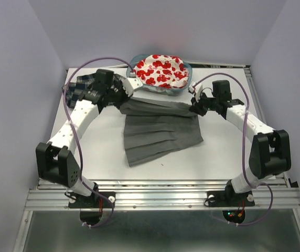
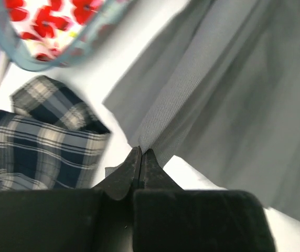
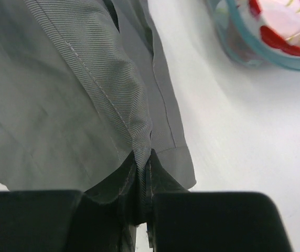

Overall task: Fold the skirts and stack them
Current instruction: Fold the skirt

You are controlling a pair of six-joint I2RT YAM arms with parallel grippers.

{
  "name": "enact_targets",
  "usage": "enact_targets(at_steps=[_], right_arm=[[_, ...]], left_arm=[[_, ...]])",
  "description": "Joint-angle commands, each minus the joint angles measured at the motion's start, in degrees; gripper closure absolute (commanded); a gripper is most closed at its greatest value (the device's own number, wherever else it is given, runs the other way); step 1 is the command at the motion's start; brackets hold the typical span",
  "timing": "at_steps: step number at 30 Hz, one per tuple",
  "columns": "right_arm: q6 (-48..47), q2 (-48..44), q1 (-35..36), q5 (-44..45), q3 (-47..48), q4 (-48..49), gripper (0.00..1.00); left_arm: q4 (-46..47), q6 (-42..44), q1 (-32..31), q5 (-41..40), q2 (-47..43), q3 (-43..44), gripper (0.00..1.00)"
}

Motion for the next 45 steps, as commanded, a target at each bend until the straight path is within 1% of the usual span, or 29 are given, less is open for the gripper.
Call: enact_targets(at_steps=[1, 2, 3, 6, 9, 10, 12, 13, 15, 16, 17, 18, 20, 21, 22, 23, 28, 30, 33, 34, 35, 36, 38, 40, 41, 42, 43, 44, 45], right_arm=[[-10.8, -4.5, -0.8, 0.0, -7.6, 4.9, 0.99], [-11.6, -5.3, -0.8, -0.1, -8.7, 5.6, 0.99], [-12.5, -6.6, -0.8, -0.4, -9.6, 6.6, 0.99], [-16.6, -9.2, -0.8, -1.4, -13.9, 8.0, 0.99], [-21.8, -12.9, -0.8, -2.6, -20.0, 10.0, 0.99], [-24.7, -13.8, -0.8, -3.6, -21.8, 11.0, 0.99], [-27.1, -15.9, -0.8, -4.4, -27.4, 13.2, 0.99], [-29.5, -16.9, -0.8, -4.6, -29.1, 13.8, 0.92], [-31.4, -17.9, -0.8, -5.3, -33.1, 14.6, 0.89], [-32.4, -18.4, -0.8, -5.3, -34.1, 15.0, 0.88], [-32.6, -19.8, -0.8, -5.5, -35.3, 15.1, 0.75], [-32.7, -20.6, -0.8, -5.7, -35.7, 15.2, 0.60], [-32.3, -22.3, -0.8, -6.2, -35.7, 14.4, 0.10], [-31.6, -24.0, -0.8, -6.4, -35.4, 13.9, 0.01], [-29.7, -24.9, -0.8, -6.5, -34.4, 12.9, 0.00], [-28.4, -25.9, -0.8, -6.5, -33.5, 12.0, 0.00], [-16.1, -32.5, -0.8, -5.2, -25.8, 4.9, 0.00], [-12.9, -33.4, -0.8, -5.5, -23.6, -1.4, 0.00], [-5.3, -33.0, -0.8, -5.7, -21.6, -6.5, 0.03], [-0.8, -32.3, -0.8, -4.6, -21.5, -8.5, 0.04], [1.9, -29.8, -0.8, -3.9, -21.2, -9.8, 0.12], [7.7, -28.1, -0.8, -2.3, -20.1, -11.8, 0.16], [13.9, -23.3, -0.8, -0.7, -18.5, -13.7, 0.28], [19.2, -21.3, -1.3, 0.3, -16.1, -16.6, 0.31], [25.0, -20.8, -1.3, 1.2, -15.7, -16.6, 0.32], [27.4, -20.6, -1.9, 1.9, -15.5, -16.7, 0.32], [32.1, -20.3, -1.9, 2.6, -15.4, -16.6, 0.33], [34.4, -20.4, -2.6, 3.0, -15.4, -16.6, 0.34], [34.8, -20.5, -3.1, 3.0, -15.5, -16.5, 0.38]], left_arm=[[1.1, 1.5, -2.6, -2.9, -7.9, -9.1, 1.00], [1.5, 0.9, -4.8, -3.7, -9.2, -10.7, 1.00], [1.9, 0.6, -5.8, -4.0, -10.4, -13.8, 1.00], [1.9, -0.9, -9.5, -4.5, -14.3, -19.0, 1.00], [1.5, -1.3, -12.1, -4.2, -17.1, -23.1, 1.00], [1.6, -1.1, -12.7, -4.2, -17.8, -25.8, 1.00], [1.7, -0.5, -14.8, -3.9, -18.0, -29.3, 1.00], [1.8, -0.2, -15.7, -3.4, -17.6, -30.4, 1.00], [2.1, 0.1, -17.6, -3.3, -17.0, -33.4, 1.00], [2.5, -0.3, -19.6, -3.3, -16.1, -34.3, 0.97], [3.1, -0.4, -20.8, -3.5, -15.9, -35.2, 0.76], [3.7, -0.6, -21.9, -3.8, -15.7, -35.9, 0.68], [4.6, -1.5, -24.9, -4.8, -16.6, -37.5, 0.57], [4.6, -1.7, -25.6, -5.0, -17.2, -37.6, 0.48], [4.3, -2.0, -26.0, -5.2, -18.4, -37.1, 0.45], [3.5, -2.2, -26.3, -5.2, -18.8, -36.5, 0.40], [-2.9, -4.2, -26.3, -7.9, -23.1, -29.8, 0.37], [-3.5, -5.6, -26.3, -7.8, -23.4, -26.1, 0.36], [-2.0, -8.8, -26.4, -8.3, -20.1, -22.6, 0.36], [-1.4, -9.9, -26.4, -8.7, -16.7, -20.3, 0.36], [-0.7, -12.0, -26.5, -8.9, -14.7, -19.1, 0.36], [0.7, -12.8, -26.7, -8.7, -11.1, -16.9, 0.29], [3.5, -15.5, -27.5, -9.5, -7.7, -14.9, 0.29], [5.8, -17.3, -28.3, -9.6, -4.5, -13.4, 0.29], [9.0, -19.1, -28.9, -10.2, -3.9, -13.4, 0.30], [11.2, -19.9, -29.4, -10.9, -3.6, -13.9, 0.33], [13.2, -20.7, -29.9, -11.4, -3.5, -15.5, 0.33], [15.2, -21.4, -30.4, -12.1, -3.5, -16.1, 0.33], [18.6, -22.1, -32.0, -13.6, -3.4, -16.7, 0.35]])
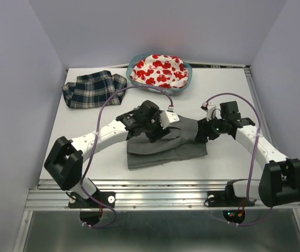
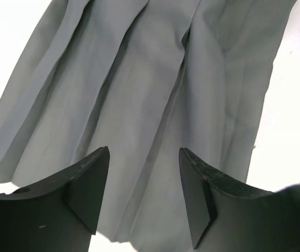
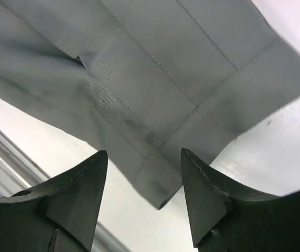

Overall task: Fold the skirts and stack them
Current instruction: Fold the skirt

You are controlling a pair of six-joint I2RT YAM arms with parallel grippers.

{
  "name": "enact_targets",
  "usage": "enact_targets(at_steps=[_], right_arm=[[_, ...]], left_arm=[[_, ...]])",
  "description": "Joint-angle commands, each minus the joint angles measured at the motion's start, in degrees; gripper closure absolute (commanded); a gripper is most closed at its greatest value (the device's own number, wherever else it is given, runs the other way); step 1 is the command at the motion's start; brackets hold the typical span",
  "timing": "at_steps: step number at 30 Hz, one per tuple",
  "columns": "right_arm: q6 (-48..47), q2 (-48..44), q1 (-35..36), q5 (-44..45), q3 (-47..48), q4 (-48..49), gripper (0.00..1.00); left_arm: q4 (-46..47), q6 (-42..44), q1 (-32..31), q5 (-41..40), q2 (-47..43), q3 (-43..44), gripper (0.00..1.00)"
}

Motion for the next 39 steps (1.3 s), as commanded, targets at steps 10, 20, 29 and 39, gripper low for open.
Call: enact_targets(at_steps=[10, 20, 29, 39], right_arm=[[23.7, 7.8, -4.8, 4.5, 7.7, -6.4, 0.49], [16.9, 19.6, -10.9, 6.3, 12.2, -9.9, 0.42], [22.3, 25.9, -22.0, -1.5, 27.1, -8.7, 0.40], [34.2, 19.9, -22.6, -22.5, 11.6, 4.8, 0.51]], left_arm=[[16.0, -4.0, -12.3, -9.4, 9.7, 4.4, 0.33], [16.6, -2.0, -16.2, -15.8, 23.8, 11.6, 0.38], [14.4, -13.0, -6.2, -11.1, 33.0, 21.1, 0.65], [10.4, -14.9, -4.7, -5.5, 33.5, 28.7, 0.64]])
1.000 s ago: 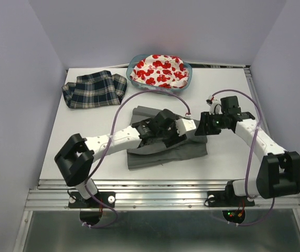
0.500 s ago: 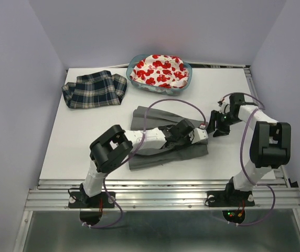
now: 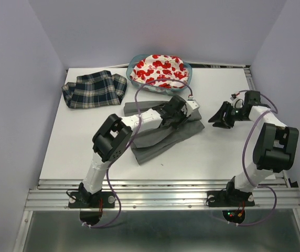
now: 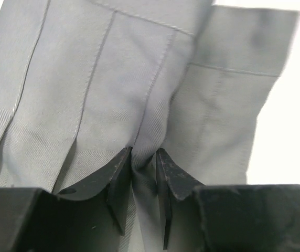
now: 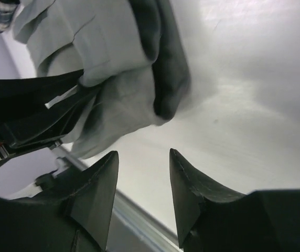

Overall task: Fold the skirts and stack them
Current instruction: Fold the skirt

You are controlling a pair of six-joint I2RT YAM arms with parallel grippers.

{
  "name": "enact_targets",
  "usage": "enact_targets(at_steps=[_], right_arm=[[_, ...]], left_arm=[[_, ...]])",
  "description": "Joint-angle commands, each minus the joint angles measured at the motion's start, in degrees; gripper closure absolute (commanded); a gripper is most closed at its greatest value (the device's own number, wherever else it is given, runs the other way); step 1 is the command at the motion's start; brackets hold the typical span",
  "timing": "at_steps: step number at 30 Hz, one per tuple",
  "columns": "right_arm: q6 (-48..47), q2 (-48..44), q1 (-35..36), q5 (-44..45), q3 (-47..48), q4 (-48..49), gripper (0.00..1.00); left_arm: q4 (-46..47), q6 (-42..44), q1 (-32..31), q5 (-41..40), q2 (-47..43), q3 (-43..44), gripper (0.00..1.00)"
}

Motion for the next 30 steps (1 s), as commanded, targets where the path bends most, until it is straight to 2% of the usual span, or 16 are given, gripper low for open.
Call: enact_targets(at_steps=[1, 7, 11, 16, 20, 23, 25, 28, 29, 30], right_arm=[[7.9, -3.3, 0.2, -12.1, -8.3, 11.0, 0.53], [14.8, -1.7, 4.0, -13.5, -13.7, 23.8, 0.54], [17.3, 1.1, 5.2, -8.2, -15.4, 28.5, 0.45], [15.2, 3.6, 5.3, -5.9, -15.4, 26.5, 0.41], [11.2, 1.2, 5.3, -4.2, -15.8, 22.8, 0.41], [11.7, 0.3, 5.3, -2.2, -17.2, 23.4, 0.41], [12.3, 1.8, 5.3, -0.3, -17.8, 25.7, 0.46], [11.9, 5.8, 5.3, 1.0, -18.5, 27.9, 0.76], [11.5, 6.8, 5.3, 1.0, -18.1, 27.8, 0.94], [11.4, 7.4, 5.3, 1.1, -17.8, 27.6, 0.99]], left_arm=[[-2.3, -1.9, -1.5, 3.7, -1.4, 4.1, 0.64], [-4.3, -3.9, -1.5, 4.8, -1.1, 4.7, 0.64], [-4.8, -4.1, -1.5, 5.5, -1.3, 4.3, 0.64], [-5.7, -4.1, -1.5, 5.3, -1.4, 4.9, 0.64], [-6.2, -3.9, -1.5, 5.3, -1.0, 5.7, 0.64], [-6.3, -3.8, -1.5, 5.9, -1.3, 6.0, 0.66], [-6.4, -3.7, -1.5, 6.3, -1.9, 5.7, 0.73], [-7.0, -3.7, -1.5, 6.8, -3.0, 5.1, 0.85], [-7.8, -3.7, -1.5, 7.2, -3.4, 5.0, 0.88], [-8.2, -3.7, -1.5, 7.4, -3.7, 4.9, 0.90]])
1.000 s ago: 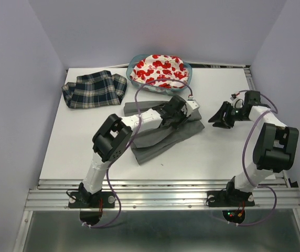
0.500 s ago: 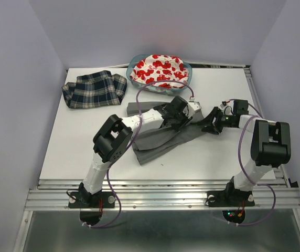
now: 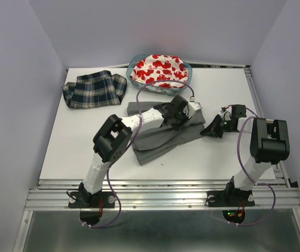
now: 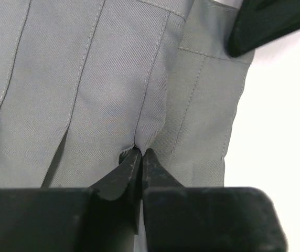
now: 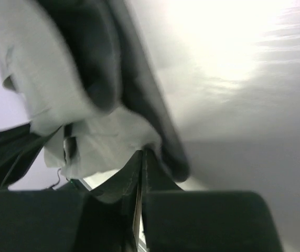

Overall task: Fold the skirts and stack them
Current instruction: Fold the skirt

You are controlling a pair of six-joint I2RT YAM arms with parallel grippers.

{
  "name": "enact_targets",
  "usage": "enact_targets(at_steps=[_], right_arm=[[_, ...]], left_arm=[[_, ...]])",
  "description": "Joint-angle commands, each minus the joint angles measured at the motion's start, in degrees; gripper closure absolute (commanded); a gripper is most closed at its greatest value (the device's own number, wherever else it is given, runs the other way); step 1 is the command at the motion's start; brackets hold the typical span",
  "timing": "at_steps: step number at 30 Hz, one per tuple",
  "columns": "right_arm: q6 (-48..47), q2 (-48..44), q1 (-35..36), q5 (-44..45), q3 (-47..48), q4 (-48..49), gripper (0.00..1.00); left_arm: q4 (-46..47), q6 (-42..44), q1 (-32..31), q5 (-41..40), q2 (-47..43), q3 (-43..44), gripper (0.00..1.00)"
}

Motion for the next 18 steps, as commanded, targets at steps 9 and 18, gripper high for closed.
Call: enact_targets(at_steps=[9, 18], right_arm=[[-0.9, 2.3, 0.5, 5.2, -1.8, 4.5, 0.99], [-0.1, 2.4, 0.5, 5.4, -2.2, 5.0, 0.99]], left_arm=[[-2.9, -0.5, -0.8, 4.3, -10.6, -2.9, 1.00], [-7.7, 0.5, -2.2, 5.9, -12.8, -1.8, 1.00]])
